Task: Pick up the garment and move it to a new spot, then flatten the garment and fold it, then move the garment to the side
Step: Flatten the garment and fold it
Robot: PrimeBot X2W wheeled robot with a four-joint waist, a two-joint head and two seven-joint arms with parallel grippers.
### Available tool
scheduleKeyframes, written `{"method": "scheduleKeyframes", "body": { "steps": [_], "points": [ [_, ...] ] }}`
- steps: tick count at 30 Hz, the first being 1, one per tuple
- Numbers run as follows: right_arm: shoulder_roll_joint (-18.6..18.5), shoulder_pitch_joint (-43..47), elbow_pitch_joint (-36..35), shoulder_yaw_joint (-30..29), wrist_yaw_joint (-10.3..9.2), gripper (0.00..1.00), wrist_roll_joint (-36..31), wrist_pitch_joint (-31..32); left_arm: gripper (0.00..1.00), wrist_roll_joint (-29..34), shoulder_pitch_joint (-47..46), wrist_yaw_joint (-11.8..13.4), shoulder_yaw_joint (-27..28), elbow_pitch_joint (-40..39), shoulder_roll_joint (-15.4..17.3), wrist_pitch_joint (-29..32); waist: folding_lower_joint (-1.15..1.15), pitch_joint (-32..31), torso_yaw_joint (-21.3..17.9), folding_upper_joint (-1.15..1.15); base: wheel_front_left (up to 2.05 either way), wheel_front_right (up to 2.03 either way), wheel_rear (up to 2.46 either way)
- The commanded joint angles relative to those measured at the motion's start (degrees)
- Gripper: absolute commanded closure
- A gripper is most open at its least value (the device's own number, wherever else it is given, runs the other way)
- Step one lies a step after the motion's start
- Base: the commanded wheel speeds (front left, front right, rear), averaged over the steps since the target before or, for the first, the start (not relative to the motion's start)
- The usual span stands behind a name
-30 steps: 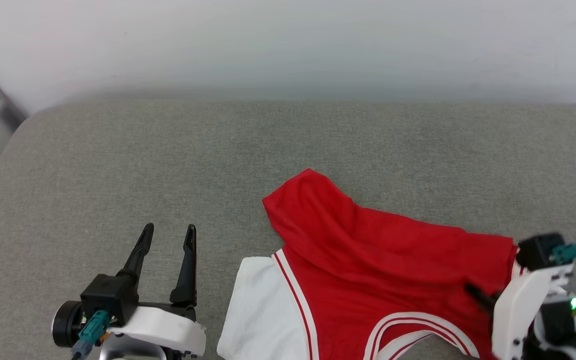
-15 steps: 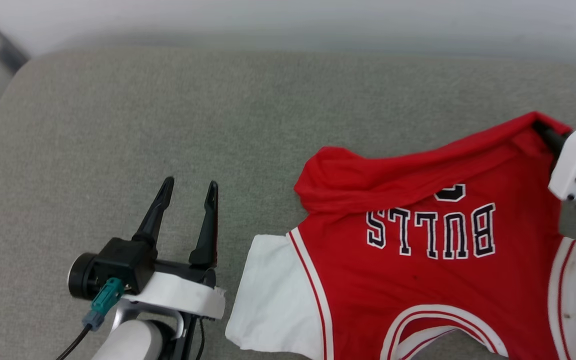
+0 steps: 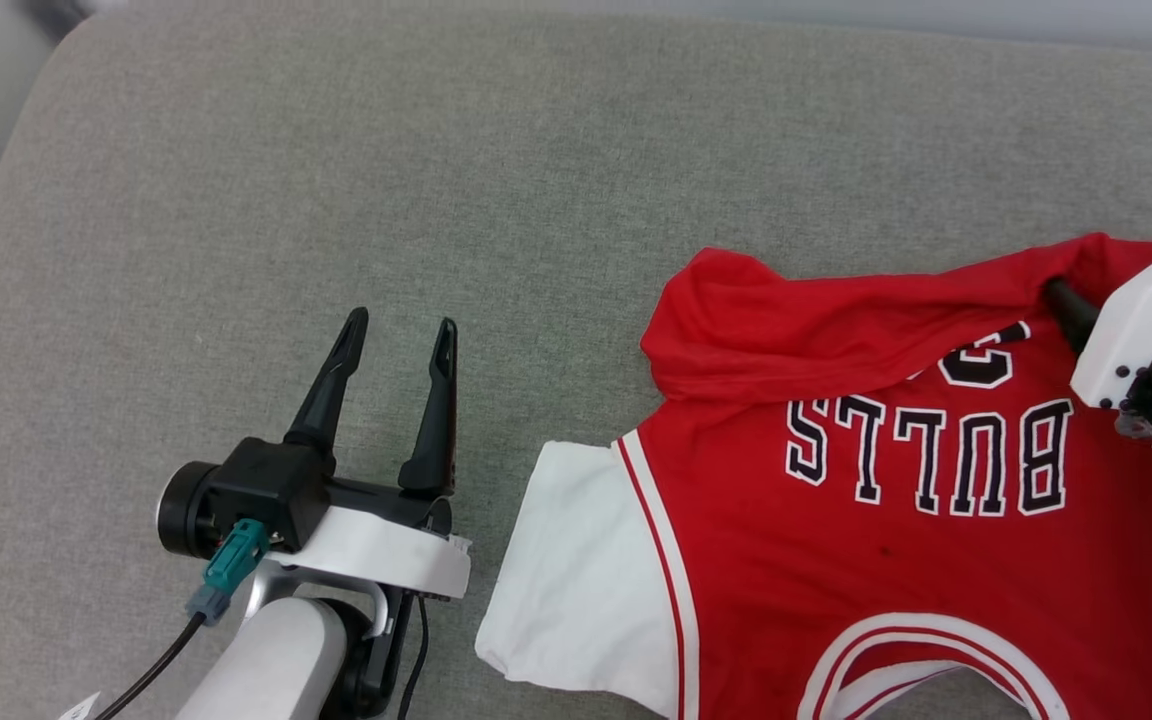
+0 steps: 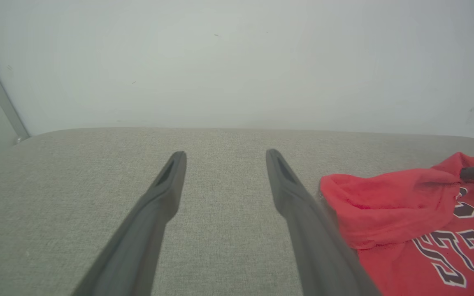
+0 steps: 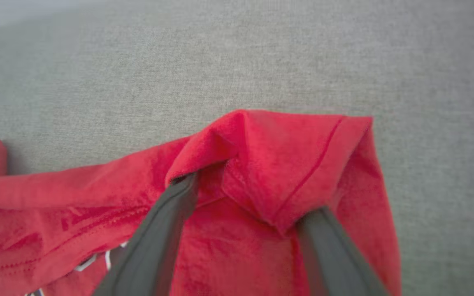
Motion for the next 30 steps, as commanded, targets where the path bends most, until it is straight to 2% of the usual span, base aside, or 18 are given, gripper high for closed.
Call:
{"method": "scheduleKeyframes", "body": {
  "steps": [1, 9, 14, 21, 30],
  "points": [
    [-0.4, 0.5, 0.2, 0.4, -0.04, 0.0, 0.7, -0.9, 0.0, 0.2, 0.1, -0.2, 0.1, 0.2, 0.0, -0.3, -0.01, -0.8, -0.5, 0.0, 0.0, 0.0, 0.0],
    [-3.8, 6.9, -4.3, 5.7, -0.04, 0.0, 1.9, -11.9, 0.0, -0.9, 4.7, 0.7, 1.4, 1.9, 1.7, -0.1, -0.01, -8.5, -3.6, 0.0, 0.0, 0.0, 0.0],
    [-4.8, 14.0, -10.9, 5.4, -0.04, 0.0, 0.2, -17.9, 0.0, -2.2, 8.0, 1.6, 2.3, 1.6, 3.1, 1.3, -0.01, -13.3, -5.7, 0.0, 0.0, 0.0, 0.0],
    [-1.9, 25.8, -24.5, 2.7, -0.04, 0.0, -3.5, -23.8, 0.0, -3.9, 12.9, 3.6, 3.3, 0.5, 4.9, 4.4, -0.01, -18.2, -8.4, 0.0, 0.0, 0.0, 0.0],
    [4.8, 41.8, -41.0, -1.3, -0.05, 0.0, -6.2, -21.4, 0.0, -6.7, 16.8, 4.3, 3.7, -0.3, 6.6, 9.2, -0.01, -20.2, -10.8, 0.0, 0.0, 0.0, 0.0]
  ]
}}
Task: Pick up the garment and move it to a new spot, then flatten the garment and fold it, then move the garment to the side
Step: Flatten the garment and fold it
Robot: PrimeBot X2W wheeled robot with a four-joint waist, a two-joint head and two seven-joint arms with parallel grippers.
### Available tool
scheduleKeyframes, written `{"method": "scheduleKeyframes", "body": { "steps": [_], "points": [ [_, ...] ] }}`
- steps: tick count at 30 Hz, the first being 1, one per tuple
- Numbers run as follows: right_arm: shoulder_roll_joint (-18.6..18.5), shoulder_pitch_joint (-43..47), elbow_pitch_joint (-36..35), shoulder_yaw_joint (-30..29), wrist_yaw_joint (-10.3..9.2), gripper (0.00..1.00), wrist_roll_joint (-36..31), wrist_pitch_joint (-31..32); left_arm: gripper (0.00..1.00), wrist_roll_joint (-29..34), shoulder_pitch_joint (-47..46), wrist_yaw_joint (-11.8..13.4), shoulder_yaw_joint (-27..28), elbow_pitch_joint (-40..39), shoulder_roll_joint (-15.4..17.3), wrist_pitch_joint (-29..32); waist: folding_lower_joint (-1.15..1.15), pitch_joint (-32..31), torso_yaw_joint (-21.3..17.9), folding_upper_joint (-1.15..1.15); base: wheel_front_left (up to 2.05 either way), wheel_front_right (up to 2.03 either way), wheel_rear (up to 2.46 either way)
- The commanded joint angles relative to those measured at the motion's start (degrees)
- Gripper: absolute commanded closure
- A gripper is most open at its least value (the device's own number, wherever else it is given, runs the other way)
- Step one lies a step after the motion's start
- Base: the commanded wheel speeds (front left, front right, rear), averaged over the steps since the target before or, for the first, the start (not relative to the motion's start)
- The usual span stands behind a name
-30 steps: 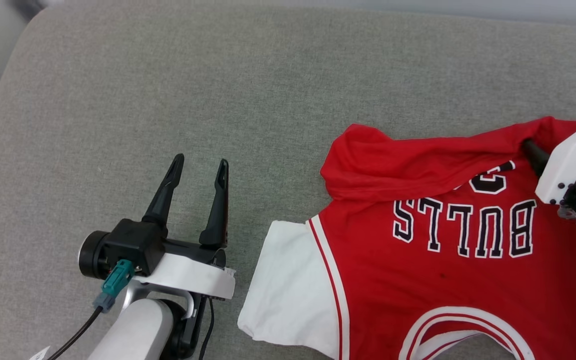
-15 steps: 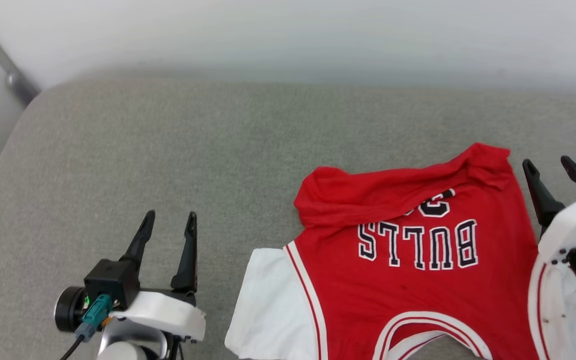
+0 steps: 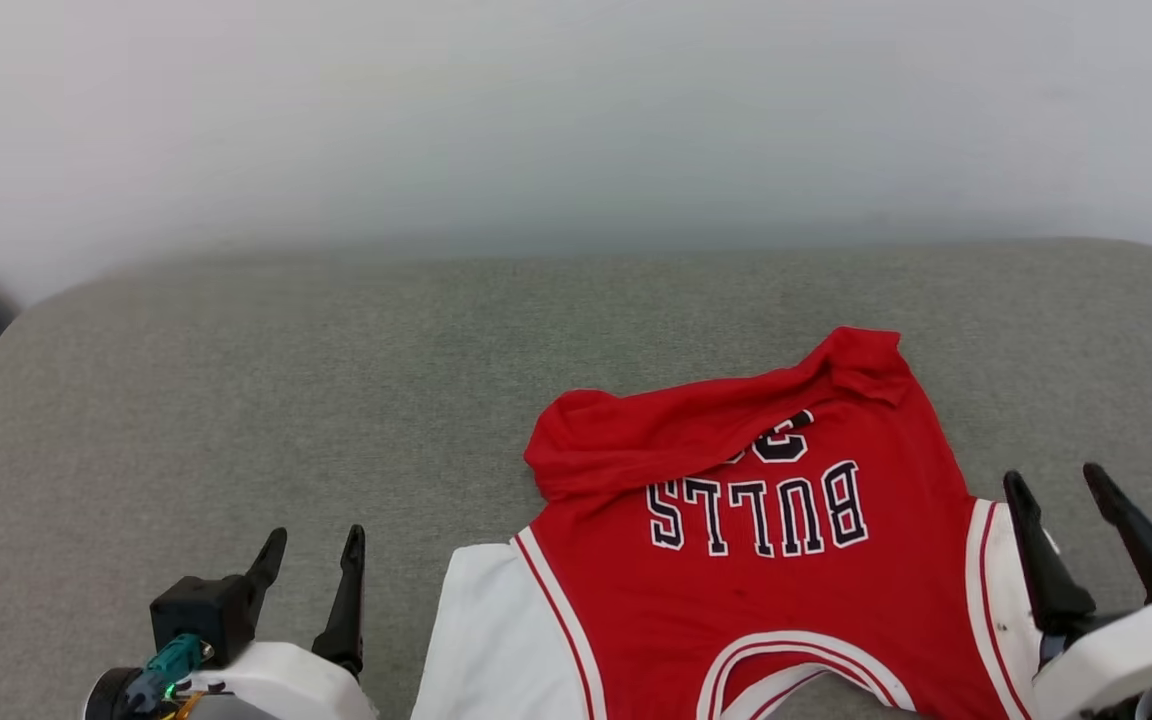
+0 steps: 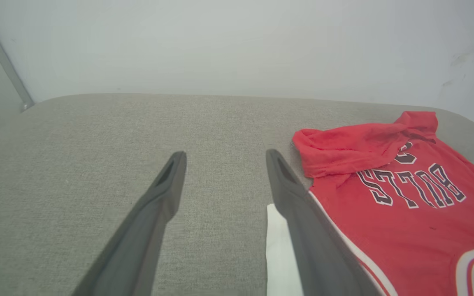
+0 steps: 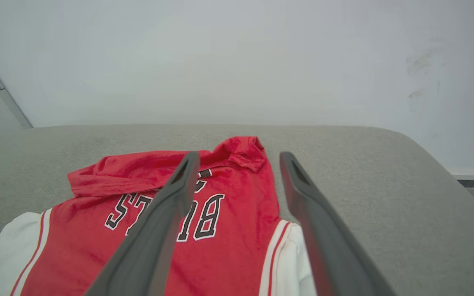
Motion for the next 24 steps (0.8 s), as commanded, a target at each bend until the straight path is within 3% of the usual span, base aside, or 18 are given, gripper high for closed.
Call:
{"method": "scheduleKeyframes", "body": {
  "steps": [1, 4, 10, 16, 24],
  "points": [
    [0.7, 1.3, -1.4, -0.1, -0.04, 0.0, -0.8, 0.2, 0.0, -0.5, 0.3, -0.1, -0.1, -0.2, 0.4, 0.8, 0.01, -0.3, -0.6, 0.0, 0.0, 0.0, 0.0],
    [2.6, 4.4, -4.9, 0.0, -0.04, 0.0, -1.6, 1.1, 0.0, -1.5, -0.1, -1.1, -0.8, 0.0, 2.2, 5.1, 0.01, -0.5, -1.6, 0.0, 0.0, 0.0, 0.0],
    [3.7, 7.3, -8.6, 1.1, -0.05, 0.0, -2.5, 3.5, 0.0, -5.7, -3.4, -6.8, -5.9, -0.8, 8.4, 24.7, 0.01, -0.6, -4.2, 0.0, 0.0, 0.0, 0.0],
    [3.7, 7.0, -10.2, 2.2, -0.04, 0.0, -2.4, 4.0, 0.0, -9.1, -6.0, -10.9, -10.3, 0.0, 12.6, 40.0, 0.01, 1.0, -6.4, 0.0, 0.0, 0.0, 0.0],
    [4.8, 4.9, -9.7, 3.0, -0.04, 0.0, -1.6, 2.6, 0.0, -10.0, -8.8, -13.9, -14.5, 4.3, 12.1, 47.8, 0.01, 5.2, -8.5, 0.0, 0.0, 0.0, 0.0]
  ]
}}
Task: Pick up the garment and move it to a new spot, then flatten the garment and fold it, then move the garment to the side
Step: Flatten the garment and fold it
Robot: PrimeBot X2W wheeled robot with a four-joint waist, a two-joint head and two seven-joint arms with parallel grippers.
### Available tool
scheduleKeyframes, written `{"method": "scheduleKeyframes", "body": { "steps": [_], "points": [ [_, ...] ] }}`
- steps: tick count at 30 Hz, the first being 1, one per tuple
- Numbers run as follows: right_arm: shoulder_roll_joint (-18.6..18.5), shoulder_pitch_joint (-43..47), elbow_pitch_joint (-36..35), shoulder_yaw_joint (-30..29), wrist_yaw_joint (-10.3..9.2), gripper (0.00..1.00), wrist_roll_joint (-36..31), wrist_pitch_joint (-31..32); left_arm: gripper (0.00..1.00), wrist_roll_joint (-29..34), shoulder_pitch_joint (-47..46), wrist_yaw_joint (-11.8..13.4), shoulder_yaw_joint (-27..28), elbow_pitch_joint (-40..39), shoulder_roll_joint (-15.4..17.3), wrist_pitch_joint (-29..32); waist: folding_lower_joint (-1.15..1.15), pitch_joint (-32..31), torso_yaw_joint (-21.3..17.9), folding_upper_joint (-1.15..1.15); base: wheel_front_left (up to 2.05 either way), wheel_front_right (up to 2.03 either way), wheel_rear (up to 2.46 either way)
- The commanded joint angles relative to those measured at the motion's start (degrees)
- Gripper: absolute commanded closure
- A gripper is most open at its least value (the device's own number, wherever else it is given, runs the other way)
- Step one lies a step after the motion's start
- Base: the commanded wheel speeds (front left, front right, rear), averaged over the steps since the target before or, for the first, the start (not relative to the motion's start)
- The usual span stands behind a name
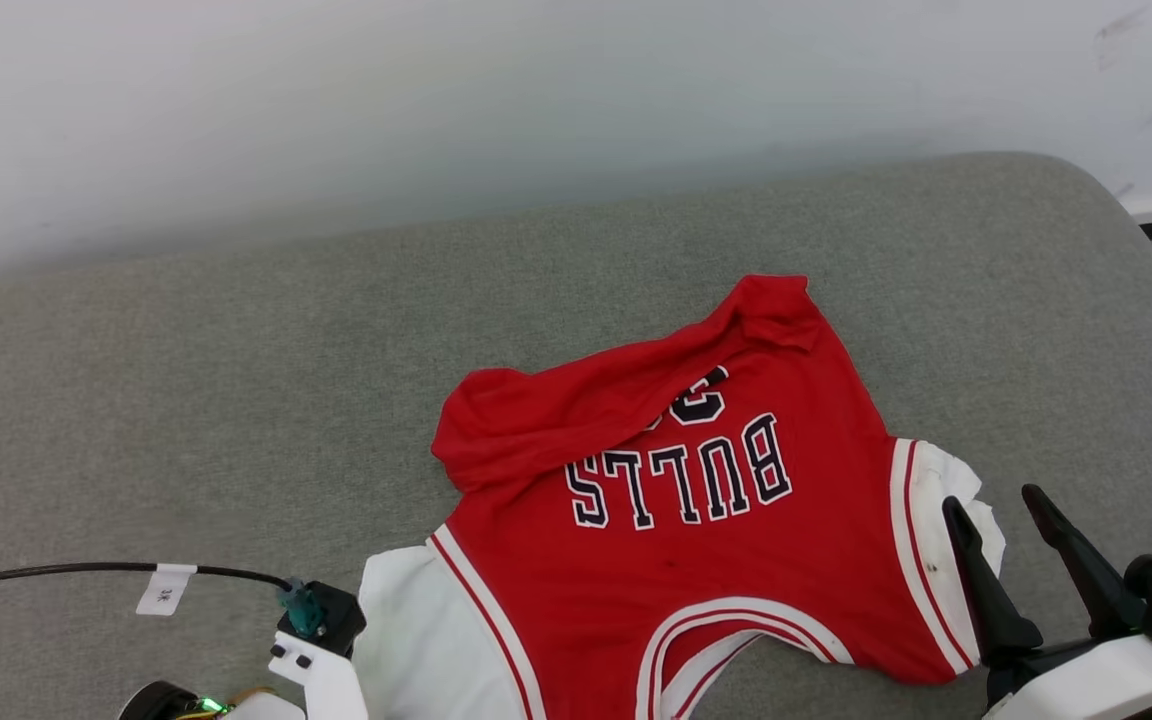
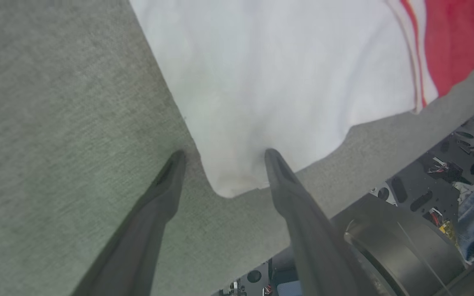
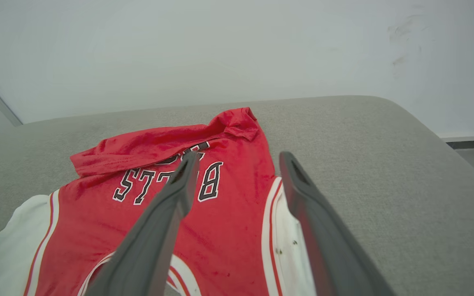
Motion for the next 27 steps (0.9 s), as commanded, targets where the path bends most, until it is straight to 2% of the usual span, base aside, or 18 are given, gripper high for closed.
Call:
{"method": "scheduleKeyframes", "body": {
  "steps": [1, 4, 5, 6, 7, 13, 16, 20, 27],
  "points": [
    [0.4, -1.1, 0.3, -0.2, -0.04, 0.0, 0.2, -0.5, 0.0, 0.1, -0.7, -0.5, -0.7, 1.2, -0.7, 0.5, 0.0, 1.2, -0.8, 0.0, 0.0, 0.0, 0.0],
    [0.5, -1.3, 0.6, -0.9, -0.04, 0.0, 0.2, -0.9, 0.0, 0.1, -0.6, -1.0, -2.0, 3.1, -2.5, 0.2, 0.0, 1.8, -1.1, 0.0, 0.0, 0.0, 0.0],
    [0.5, -1.4, 0.6, -1.2, -0.04, 0.0, 0.1, -1.0, 0.18, -0.2, -0.3, -0.9, -2.5, 3.7, -3.3, 0.4, 0.0, 1.8, -1.2, 0.0, 0.0, 0.0, 0.0],
    [0.5, -1.5, 0.7, -1.5, -0.05, 0.0, 0.1, -0.9, 0.56, -0.2, -0.1, -0.8, -3.0, 4.1, -3.9, 0.2, 0.0, 1.9, -1.2, 0.0, 0.0, 0.0, 0.0],
    [0.4, -1.5, 0.7, -2.1, -0.04, 0.0, 0.1, -0.7, 1.0, -0.2, 0.3, -0.1, -2.9, 4.5, -4.6, -0.1, 0.0, 1.9, -1.1, 0.0, 0.0, 0.0, 0.0],
    [-1.0, -1.0, 1.0, -5.9, -0.04, 0.0, 2.3, 2.8, 1.0, 1.4, 1.3, 3.3, -2.0, 4.9, -6.1, -3.3, 0.0, 1.4, 0.9, 0.0, 0.0, 0.0, 0.0],
    [-2.1, -0.7, 1.7, -7.4, -0.04, 0.0, 3.8, 5.6, 1.0, 1.6, 1.1, 4.1, -1.3, 4.5, -6.5, -5.1, 0.0, 1.1, 1.9, 0.0, 0.0, 0.0, 0.0],
    [-4.8, -0.4, 5.0, -11.8, -0.04, 0.0, 7.4, 14.2, 1.0, 2.6, 1.0, 5.7, 0.5, 3.1, -6.8, -8.9, 0.0, 0.4, 4.0, 0.0, 0.0, 0.0, 0.0],
    [-9.7, -2.6, 12.1, -17.8, -0.04, 0.0, 13.0, 33.1, 1.0, 3.9, 1.1, 7.6, 2.4, -1.3, -6.6, -13.8, 0.0, 0.4, 7.1, 0.0, 0.0, 0.0, 0.0]
  ]
}}
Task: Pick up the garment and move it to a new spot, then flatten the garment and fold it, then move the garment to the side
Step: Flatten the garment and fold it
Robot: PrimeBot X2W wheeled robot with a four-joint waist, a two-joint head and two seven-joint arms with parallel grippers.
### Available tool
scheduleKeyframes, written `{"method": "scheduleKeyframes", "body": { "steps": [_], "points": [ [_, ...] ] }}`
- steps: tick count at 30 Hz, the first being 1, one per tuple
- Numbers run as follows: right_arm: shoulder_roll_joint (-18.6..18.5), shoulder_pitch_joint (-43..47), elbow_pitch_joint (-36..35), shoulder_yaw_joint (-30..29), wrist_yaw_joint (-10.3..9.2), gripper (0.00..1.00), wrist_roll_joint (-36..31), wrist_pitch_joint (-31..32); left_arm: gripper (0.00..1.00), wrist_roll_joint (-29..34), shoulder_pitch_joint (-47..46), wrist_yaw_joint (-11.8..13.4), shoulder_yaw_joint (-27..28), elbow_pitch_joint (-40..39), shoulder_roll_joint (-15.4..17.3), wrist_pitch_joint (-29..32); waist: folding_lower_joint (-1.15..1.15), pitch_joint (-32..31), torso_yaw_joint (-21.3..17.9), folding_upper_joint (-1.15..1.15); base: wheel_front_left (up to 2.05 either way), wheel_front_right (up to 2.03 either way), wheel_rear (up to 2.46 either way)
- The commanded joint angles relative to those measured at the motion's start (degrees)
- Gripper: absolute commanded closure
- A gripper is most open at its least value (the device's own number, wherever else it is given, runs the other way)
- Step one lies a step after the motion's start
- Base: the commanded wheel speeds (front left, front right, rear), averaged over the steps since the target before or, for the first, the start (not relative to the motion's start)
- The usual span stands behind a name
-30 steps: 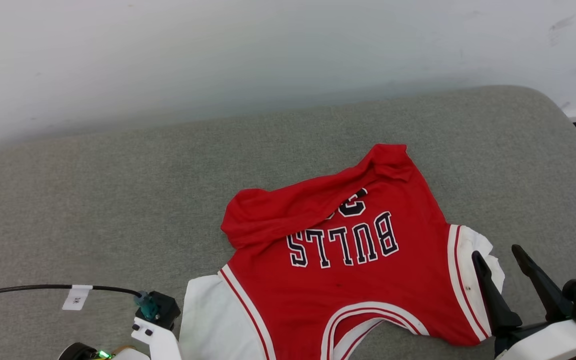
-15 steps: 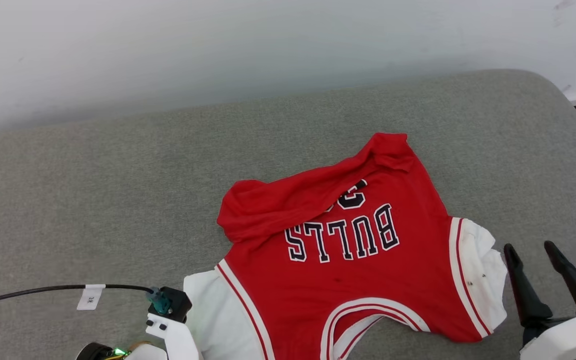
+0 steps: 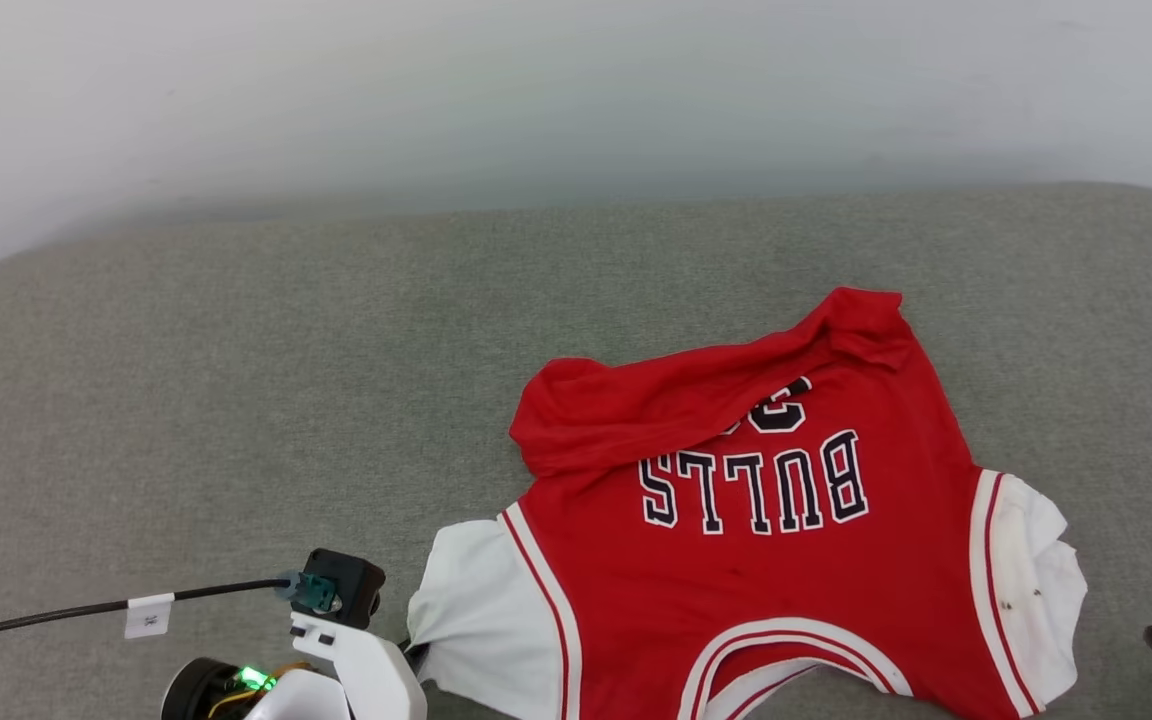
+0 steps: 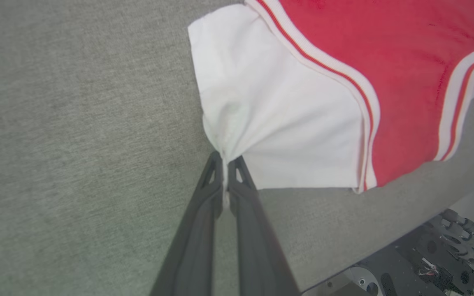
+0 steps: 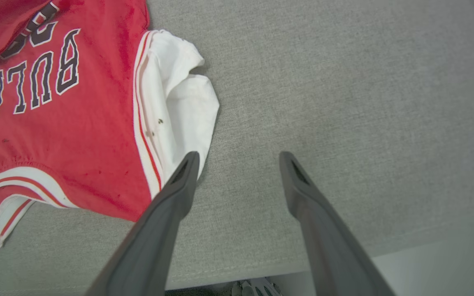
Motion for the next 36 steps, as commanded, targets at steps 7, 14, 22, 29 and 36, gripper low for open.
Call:
{"method": "scheduleKeyframes", "body": {
  "steps": [7, 14, 22, 29, 36],
  "points": [
    [-0.9, -6.6, 5.7, -0.3, -0.04, 0.0, 1.2, 8.3, 1.0, 2.1, -1.5, 1.1, 0.7, -6.0, 0.9, -1.7, 0.0, 3.4, 2.4, 0.0, 0.0, 0.0, 0.0],
    [-0.2, -13.5, 13.0, 2.6, -0.04, 0.0, 1.3, 8.9, 1.0, 3.8, -3.6, 1.4, 0.2, -10.0, 0.8, -1.6, 0.0, 7.6, 4.0, 0.0, 0.0, 0.0, 0.0],
    [2.1, -14.1, 22.7, 6.6, -0.04, 0.71, 1.8, 10.9, 1.0, 4.0, -4.6, 1.1, -0.3, -10.3, 0.2, -2.3, 0.0, 9.1, 4.9, 0.0, 0.0, 0.0, 0.0],
    [0.2, -14.4, 19.8, 7.5, -0.03, 1.0, 2.8, 9.4, 1.0, 3.5, -3.7, 1.1, 0.0, -10.1, 0.4, -3.1, 0.0, 7.2, 4.1, 0.0, 0.0, 0.0, 0.0],
    [-2.7, -13.6, 13.9, 6.6, -0.03, 1.0, 2.9, 7.5, 1.0, 3.7, -3.4, 2.1, 1.5, -10.7, -0.7, -7.0, 0.0, 2.0, 3.3, 0.0, 0.0, 0.0, 0.0]
  ]
}}
